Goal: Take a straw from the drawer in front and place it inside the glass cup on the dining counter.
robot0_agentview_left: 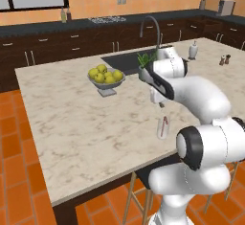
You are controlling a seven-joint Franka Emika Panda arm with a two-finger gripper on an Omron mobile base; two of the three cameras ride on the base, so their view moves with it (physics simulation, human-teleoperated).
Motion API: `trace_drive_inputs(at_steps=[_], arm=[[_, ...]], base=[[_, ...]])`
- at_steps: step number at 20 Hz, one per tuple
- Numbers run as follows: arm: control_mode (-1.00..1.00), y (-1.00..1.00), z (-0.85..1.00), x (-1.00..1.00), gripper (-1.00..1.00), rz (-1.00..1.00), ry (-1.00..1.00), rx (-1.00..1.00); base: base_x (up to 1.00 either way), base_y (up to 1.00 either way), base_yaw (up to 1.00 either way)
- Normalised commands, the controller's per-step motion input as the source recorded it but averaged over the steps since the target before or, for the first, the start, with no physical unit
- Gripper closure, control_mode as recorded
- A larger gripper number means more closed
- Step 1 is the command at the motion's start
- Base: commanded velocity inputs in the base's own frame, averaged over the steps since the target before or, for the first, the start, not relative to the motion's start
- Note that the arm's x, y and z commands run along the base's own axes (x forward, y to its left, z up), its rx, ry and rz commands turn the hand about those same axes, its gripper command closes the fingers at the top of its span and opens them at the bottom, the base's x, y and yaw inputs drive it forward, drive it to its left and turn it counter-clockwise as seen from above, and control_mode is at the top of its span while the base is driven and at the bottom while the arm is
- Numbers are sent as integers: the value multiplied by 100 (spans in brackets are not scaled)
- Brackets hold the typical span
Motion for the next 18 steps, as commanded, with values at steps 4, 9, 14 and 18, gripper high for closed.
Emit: trace_drive_inputs(at_steps=[4, 9, 14, 18], arm=[[-100, 0, 57, -85, -100, -8, -15, 5], [-100, 0, 33, -100, -100, -6, -19, 2], [-100, -7, 19, -92, -100, -5, -17, 0], [-100, -33, 7, -68, -100, -5, -11, 0]], base=[[0, 0, 0], [0, 0, 0], [0, 0, 0], [0, 0, 0]])
